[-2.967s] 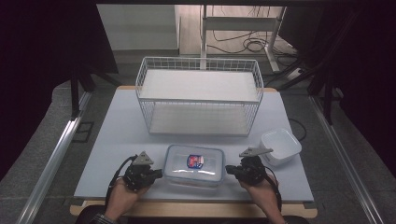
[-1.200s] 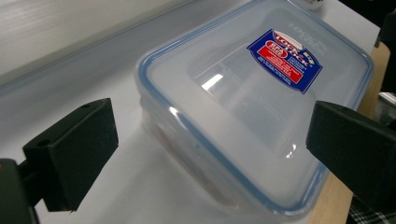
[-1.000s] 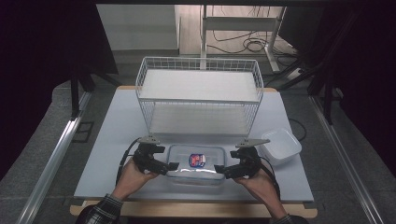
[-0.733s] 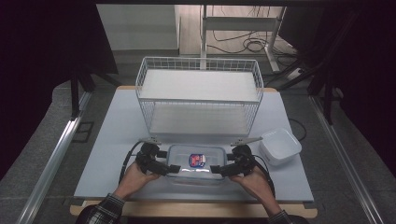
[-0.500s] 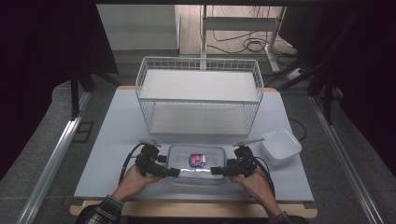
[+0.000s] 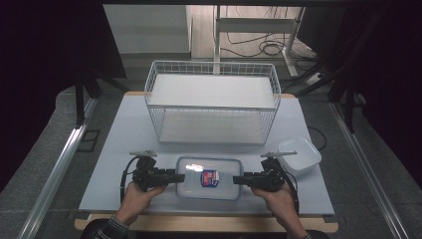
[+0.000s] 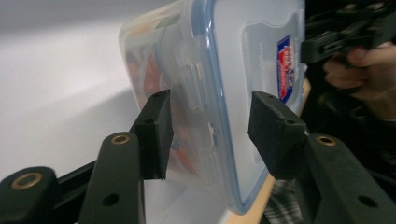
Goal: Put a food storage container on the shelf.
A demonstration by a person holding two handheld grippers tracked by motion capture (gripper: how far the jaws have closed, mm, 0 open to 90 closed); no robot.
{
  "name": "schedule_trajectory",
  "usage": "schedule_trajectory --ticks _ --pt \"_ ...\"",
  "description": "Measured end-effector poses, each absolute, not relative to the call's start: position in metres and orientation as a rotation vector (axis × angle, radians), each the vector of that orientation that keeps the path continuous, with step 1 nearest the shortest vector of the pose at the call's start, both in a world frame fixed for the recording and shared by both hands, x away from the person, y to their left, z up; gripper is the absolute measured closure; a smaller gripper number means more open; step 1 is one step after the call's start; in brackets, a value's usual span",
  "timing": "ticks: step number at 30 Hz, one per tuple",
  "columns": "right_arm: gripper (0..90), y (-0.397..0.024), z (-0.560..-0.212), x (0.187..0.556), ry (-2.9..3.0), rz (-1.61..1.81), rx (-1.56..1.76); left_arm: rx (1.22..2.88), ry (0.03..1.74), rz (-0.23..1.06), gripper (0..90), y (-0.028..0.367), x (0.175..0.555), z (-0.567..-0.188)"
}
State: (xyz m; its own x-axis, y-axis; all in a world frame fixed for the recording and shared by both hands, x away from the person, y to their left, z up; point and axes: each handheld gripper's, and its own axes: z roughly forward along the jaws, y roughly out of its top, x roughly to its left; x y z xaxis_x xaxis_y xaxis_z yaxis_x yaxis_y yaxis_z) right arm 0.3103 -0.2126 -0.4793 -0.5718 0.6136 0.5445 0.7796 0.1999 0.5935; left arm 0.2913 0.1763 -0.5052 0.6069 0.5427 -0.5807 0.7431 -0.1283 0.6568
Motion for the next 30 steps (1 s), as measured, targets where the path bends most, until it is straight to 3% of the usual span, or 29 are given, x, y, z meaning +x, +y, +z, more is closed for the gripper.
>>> schedule_trajectory --ticks 8,30 --pt "49.1 -0.211 -0.477 0.308 -2.321 -1.393 -1.355 1.79 1.058 -0.187 51.5 0.173 0.29 -0.5" --pt "49.5 -0.207 -0.43 0.325 -2.37 -1.552 -1.255 1.783 1.005 -0.056 52.3 0.179 0.299 -0.446"
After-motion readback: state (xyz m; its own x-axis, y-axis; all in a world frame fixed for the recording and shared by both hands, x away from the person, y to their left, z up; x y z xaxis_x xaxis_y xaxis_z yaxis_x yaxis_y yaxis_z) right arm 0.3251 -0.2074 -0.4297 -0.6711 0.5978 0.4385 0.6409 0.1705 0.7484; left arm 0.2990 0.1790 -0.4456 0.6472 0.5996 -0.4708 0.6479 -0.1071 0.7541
